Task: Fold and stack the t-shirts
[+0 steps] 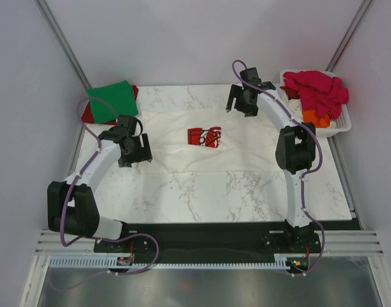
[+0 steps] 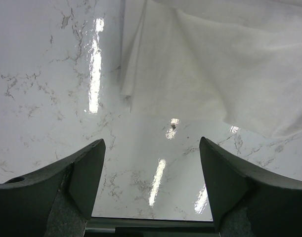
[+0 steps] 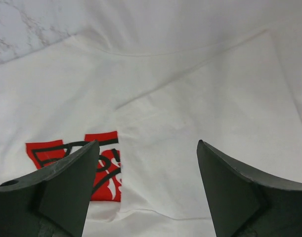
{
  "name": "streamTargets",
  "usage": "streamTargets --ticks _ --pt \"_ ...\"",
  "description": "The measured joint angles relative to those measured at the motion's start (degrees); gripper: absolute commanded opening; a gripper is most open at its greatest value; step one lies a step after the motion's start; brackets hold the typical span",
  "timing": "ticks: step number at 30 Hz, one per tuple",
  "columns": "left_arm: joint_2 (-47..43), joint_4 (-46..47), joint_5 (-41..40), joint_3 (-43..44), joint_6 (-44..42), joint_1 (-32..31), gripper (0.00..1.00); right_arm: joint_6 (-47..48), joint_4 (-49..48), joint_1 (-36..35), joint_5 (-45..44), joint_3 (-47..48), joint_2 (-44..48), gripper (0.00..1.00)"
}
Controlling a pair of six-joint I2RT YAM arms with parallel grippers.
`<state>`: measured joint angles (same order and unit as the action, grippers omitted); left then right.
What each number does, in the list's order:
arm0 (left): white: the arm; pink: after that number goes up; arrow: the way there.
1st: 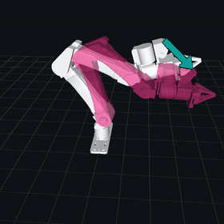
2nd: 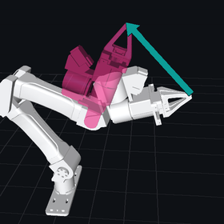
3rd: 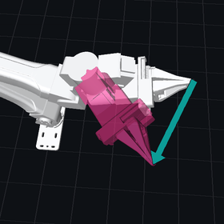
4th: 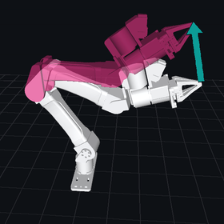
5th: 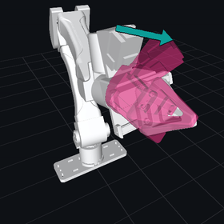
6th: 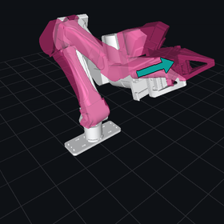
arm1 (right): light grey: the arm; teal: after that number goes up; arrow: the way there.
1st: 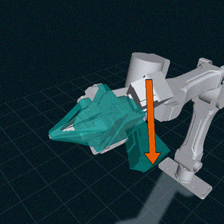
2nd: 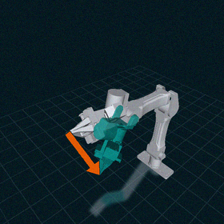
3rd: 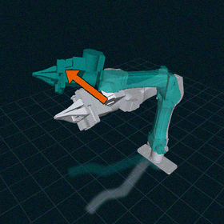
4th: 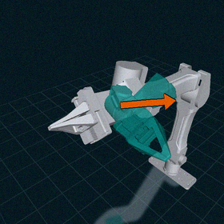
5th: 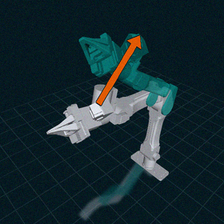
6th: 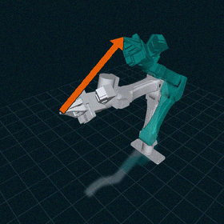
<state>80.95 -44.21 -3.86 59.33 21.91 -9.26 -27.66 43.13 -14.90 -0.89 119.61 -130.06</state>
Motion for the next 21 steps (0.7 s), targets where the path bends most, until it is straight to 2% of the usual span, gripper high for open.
streamTargets --ticks 3,5,9,16,21 --pt "0.0 0.0 0.0 0.0 0.0 0.0 0.84 1.0 1.8 0.1 -3.0 -1.5 0.4 0.87" --pt "0.0 0.1 0.1 0.0 0.0 -0.1 0.84 1.5 0.8 0.2 -5.0 -5.7 2.8 0.88" --pt "0.0 0.1 0.4 0.0 0.0 -0.4 0.84 2.1 -1.5 0.4 -7.1 -19.1 11.1 0.87" --pt "0.6 0.8 2.1 -3.0 3.1 -1.5 0.9 1.8 -7.7 0.4 -6.6 -43.8 29.6 0.89" --pt "4.3 1.3 3.2 -4.8 6.8 -1.5 0.94 0.9 -10.3 1.1 -6.1 -56.0 38.9 0.9"
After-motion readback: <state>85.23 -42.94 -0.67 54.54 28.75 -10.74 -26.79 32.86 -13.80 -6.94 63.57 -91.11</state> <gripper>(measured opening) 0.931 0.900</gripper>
